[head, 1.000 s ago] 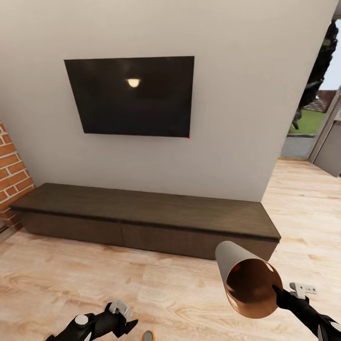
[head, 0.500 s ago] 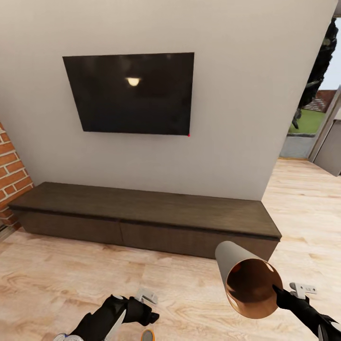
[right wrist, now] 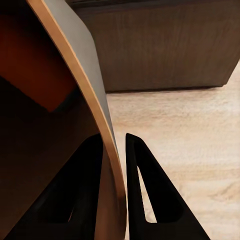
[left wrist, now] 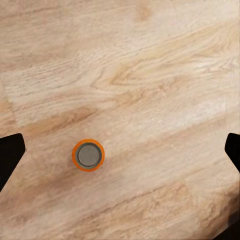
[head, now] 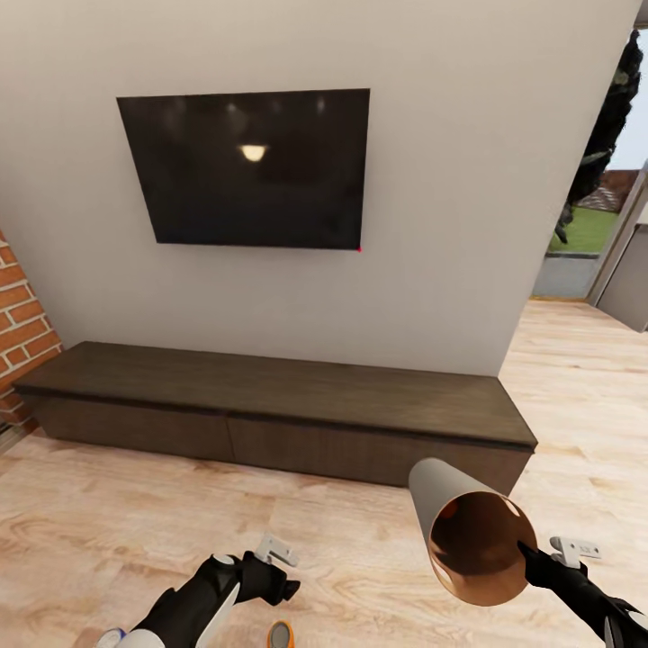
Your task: Put the three can of soda from the living room inside the tash can in the kitchen.
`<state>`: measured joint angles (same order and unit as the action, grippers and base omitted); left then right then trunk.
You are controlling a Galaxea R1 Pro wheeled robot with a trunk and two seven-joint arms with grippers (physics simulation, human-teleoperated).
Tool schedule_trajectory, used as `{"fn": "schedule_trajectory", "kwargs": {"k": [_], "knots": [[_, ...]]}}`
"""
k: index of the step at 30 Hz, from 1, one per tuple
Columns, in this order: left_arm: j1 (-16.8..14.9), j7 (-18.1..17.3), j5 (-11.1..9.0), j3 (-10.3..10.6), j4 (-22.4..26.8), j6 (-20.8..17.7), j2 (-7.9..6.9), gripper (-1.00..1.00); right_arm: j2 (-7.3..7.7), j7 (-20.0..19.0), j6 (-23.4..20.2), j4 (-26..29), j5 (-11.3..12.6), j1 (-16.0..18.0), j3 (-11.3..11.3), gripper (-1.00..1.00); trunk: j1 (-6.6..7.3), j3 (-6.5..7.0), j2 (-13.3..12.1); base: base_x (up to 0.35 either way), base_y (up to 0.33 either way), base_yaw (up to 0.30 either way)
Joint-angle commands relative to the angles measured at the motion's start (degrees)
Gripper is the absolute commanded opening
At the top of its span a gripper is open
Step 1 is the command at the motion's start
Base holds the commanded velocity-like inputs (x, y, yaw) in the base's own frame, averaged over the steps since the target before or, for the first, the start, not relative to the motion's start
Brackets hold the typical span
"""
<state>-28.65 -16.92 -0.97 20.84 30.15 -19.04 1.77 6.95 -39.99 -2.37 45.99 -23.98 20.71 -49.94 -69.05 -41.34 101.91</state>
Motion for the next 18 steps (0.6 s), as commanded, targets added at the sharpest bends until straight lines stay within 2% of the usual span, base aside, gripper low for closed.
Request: {"fn": "schedule_trajectory", "kwargs": {"k": [1,7,10,11,13,16,18], "knots": [[0.0,0.15,0.0,0.0,0.0,0.19,0.0,1.0,0.0,-0.27,-0.09,0.07,0.71,0.04,-0.02,-1.0,-0.22,-0.2,0.42,0.0,0.0,0.0],[0.0,0.22,-0.06,-0.01,0.0,0.46,-0.08,1.0,0.07,-0.63,-0.42,1.08,0.7,0.05,0.35,-1.0,-1.54,-1.5,2.83,0.0,0.0,0.0],[0.01,0.22,-0.08,-0.01,0.0,0.52,-0.09,1.0,0.06,-2.2,-0.74,2.92,0.56,0.1,0.47,-1.0,-2.2,-2.23,4.03,0.0,0.0,0.0],[0.0,0.23,-0.05,-0.01,-0.03,0.55,-0.09,1.0,0.03,-3.22,-1.11,5.23,0.53,0.11,0.51,-1.0,-2.42,-2.49,4.43,0.0,0.0,0.0],[0.0,0.23,-0.02,-0.01,-0.06,0.57,-0.09,1.0,0.03,-3.79,-2.92,7.63,0.57,0.12,0.53,-1.0,-2.86,-3.01,5.23,0.0,0.0,0.0],[0.0,0.26,0.0,-0.01,-0.08,0.58,-0.1,1.0,0.08,-4.61,-8.3,12.0,0.67,0.12,0.6,-1.0,-3.52,-3.81,6.44,0.0,0.0,0.0],[0.01,0.26,0.0,-0.01,-0.08,0.58,-0.1,1.0,0.08,-5.69,-9.66,14.09,0.65,0.12,0.62,-1.0,-3.96,-4.35,7.24,0.0,0.0,0.0]]}}
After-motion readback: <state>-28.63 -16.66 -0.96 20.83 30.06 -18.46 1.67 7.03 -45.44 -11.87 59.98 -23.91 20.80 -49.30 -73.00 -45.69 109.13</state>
